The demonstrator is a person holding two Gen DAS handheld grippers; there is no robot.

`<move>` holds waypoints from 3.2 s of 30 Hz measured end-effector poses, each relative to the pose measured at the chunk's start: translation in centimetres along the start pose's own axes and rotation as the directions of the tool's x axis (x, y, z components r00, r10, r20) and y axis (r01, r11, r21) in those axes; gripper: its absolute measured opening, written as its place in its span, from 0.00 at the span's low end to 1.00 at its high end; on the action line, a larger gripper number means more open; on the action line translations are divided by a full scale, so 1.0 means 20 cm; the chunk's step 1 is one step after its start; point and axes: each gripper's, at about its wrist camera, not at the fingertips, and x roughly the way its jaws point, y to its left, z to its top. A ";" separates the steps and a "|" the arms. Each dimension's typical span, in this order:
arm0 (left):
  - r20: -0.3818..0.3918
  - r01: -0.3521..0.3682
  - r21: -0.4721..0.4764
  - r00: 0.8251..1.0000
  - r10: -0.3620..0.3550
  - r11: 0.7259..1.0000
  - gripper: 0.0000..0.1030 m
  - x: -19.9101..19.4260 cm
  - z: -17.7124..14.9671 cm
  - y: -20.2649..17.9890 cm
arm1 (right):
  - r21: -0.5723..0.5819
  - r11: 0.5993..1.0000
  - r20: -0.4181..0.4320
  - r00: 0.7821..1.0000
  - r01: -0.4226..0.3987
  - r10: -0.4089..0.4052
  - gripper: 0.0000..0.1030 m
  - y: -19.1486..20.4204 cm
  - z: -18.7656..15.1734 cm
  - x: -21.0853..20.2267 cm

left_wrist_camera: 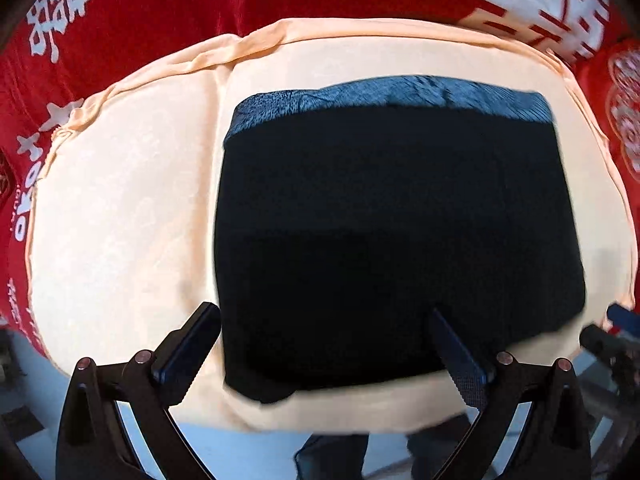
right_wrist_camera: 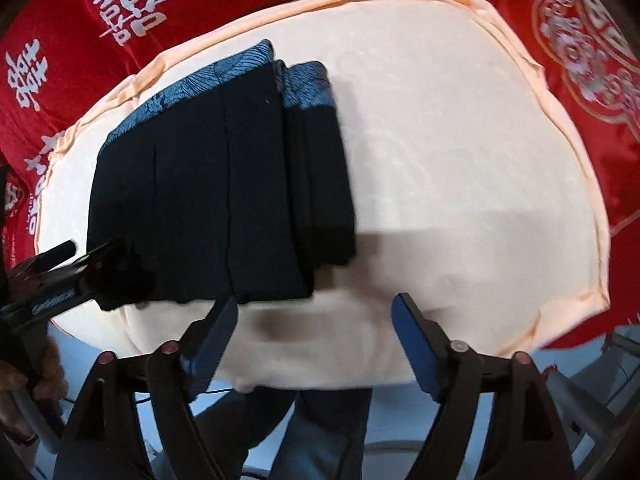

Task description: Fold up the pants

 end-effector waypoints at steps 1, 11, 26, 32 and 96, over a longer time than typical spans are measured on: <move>0.000 -0.004 0.010 1.000 0.004 1.000 1.00 -0.03 -0.03 0.00 | 0.005 1.000 0.004 1.000 0.001 -0.001 0.81 0.00 -0.02 -0.02; 0.032 -0.025 -0.005 0.999 0.025 1.000 1.00 -0.37 -0.21 0.06 | -0.011 1.000 0.056 0.998 0.020 -0.020 1.00 0.12 -0.08 -0.25; 0.036 -0.019 -0.076 0.999 0.022 0.997 1.00 -0.59 -0.33 0.14 | -0.066 0.998 0.054 0.998 0.025 -0.021 1.00 0.37 -0.12 -0.44; 0.039 -0.021 -0.069 0.999 0.023 0.997 1.00 -0.61 -0.33 0.15 | -0.096 0.992 0.078 0.994 0.086 -0.079 1.00 0.44 -0.12 -0.47; 0.035 -0.027 -0.003 0.999 0.027 1.000 1.00 -0.61 -0.29 0.10 | -0.119 0.986 0.088 0.990 0.117 -0.107 1.00 0.49 -0.10 -0.48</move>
